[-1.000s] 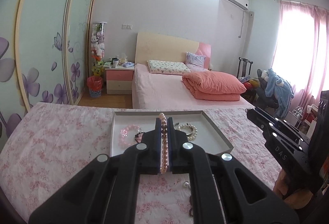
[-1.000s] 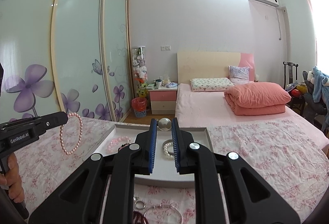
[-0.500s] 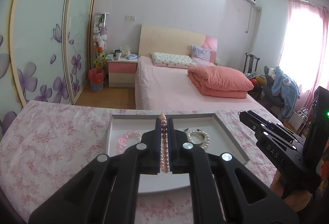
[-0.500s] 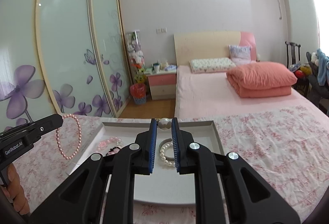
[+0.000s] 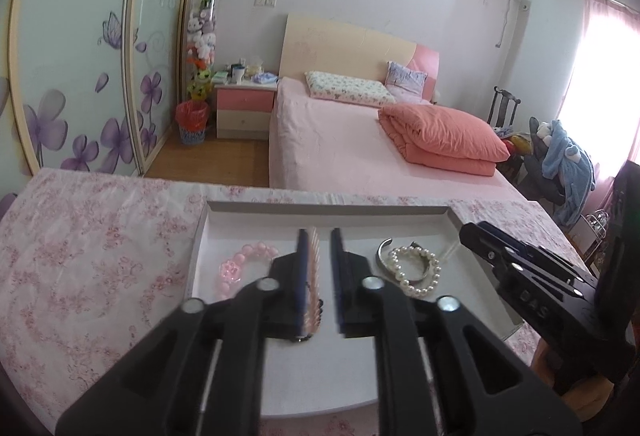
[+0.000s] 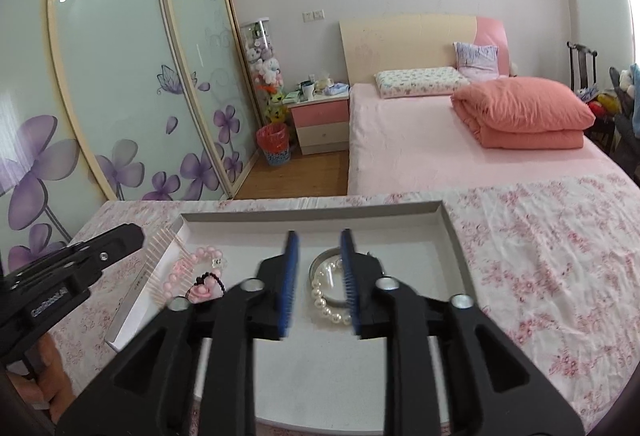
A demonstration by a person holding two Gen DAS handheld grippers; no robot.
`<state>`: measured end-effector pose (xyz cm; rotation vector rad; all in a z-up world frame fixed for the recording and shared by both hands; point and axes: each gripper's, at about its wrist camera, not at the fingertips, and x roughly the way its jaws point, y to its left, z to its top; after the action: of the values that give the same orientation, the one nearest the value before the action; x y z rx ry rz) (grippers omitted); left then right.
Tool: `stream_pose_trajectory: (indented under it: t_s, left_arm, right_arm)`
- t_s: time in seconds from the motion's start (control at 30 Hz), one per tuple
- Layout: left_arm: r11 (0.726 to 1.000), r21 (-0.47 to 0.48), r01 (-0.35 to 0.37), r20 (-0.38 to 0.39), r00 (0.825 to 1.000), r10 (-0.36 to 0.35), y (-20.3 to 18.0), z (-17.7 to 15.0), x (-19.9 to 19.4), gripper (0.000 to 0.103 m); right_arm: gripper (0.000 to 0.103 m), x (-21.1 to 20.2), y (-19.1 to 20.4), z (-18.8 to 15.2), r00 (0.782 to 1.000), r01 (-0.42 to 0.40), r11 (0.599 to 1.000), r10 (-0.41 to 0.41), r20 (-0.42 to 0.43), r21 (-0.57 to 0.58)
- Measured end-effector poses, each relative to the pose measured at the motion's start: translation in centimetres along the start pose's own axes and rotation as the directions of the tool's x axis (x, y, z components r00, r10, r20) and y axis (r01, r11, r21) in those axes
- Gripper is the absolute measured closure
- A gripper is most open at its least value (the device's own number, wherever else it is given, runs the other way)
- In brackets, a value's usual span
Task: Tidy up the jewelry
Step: 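Grasp the dark red beaded necklace with the left tool while the right tool reaches the silver bangle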
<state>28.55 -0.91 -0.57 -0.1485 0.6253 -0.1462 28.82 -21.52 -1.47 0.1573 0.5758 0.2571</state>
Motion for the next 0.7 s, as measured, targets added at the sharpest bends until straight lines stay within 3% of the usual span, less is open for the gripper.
stream_pose_trajectory:
  t_s: [0.37, 0.7]
  left_arm:
    - [0.999, -0.043, -0.027, -0.006, 1.0, 0.027, 2.1, -0.7, -1.0, 0.075]
    - [1.0, -0.016, 0.001, -0.029, 1.0, -0.002, 1.5, -2.7, -3.1, 0.069]
  right_arm:
    - [0.073, -1.1, -1.3, -0.2, 1.0, 0.006, 0.999, -0.006, 0.006, 0.044]
    - [0.073, -4.1, -1.2, -3.0, 0.998, 0.001, 0.999, -0.003, -0.057, -0.035]
